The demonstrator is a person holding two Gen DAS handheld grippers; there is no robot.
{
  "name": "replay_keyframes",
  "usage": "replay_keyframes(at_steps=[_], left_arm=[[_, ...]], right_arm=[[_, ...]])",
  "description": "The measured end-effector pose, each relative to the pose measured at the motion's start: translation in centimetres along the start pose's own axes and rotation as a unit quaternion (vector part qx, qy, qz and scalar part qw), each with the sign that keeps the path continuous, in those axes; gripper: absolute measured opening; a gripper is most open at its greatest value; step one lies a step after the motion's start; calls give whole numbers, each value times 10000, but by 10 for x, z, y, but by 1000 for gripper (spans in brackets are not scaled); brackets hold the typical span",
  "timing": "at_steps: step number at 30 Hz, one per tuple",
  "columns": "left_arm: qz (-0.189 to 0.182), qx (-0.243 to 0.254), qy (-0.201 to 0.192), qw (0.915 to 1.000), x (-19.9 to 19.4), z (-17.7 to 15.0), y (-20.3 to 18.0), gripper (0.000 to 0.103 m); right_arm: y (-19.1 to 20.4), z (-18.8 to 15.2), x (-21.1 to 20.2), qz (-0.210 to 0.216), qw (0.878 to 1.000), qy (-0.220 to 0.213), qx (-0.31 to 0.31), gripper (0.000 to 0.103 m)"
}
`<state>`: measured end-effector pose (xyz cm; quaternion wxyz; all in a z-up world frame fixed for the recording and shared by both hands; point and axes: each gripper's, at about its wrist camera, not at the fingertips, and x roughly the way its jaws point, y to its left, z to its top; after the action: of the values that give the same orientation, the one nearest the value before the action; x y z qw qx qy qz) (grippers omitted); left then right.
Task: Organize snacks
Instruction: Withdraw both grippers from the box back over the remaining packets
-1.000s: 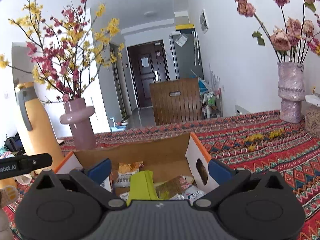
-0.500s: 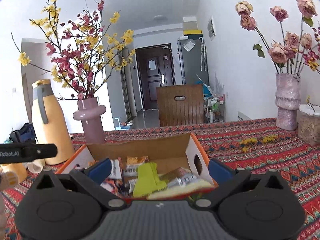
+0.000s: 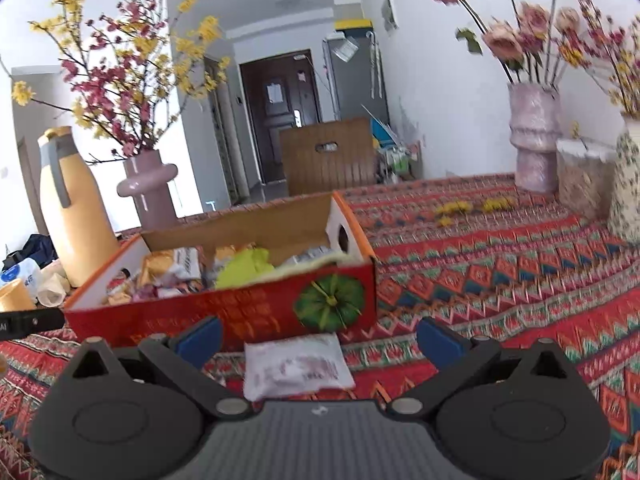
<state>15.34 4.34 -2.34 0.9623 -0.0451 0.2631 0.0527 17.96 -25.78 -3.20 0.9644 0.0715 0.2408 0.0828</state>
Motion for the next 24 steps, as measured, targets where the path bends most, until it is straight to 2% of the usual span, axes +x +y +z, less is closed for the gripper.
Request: replay_keyframes(at_steps=[8, 24], left_arm=[[-71, -45, 60, 9999, 10, -7, 2, 103], [-125, -125, 81, 9998, 10, -8, 4, 103]], right_arm=[[-6, -12, 12, 82, 9997, 89, 201, 103], [-3, -15, 20, -42, 9996, 237, 146, 103]])
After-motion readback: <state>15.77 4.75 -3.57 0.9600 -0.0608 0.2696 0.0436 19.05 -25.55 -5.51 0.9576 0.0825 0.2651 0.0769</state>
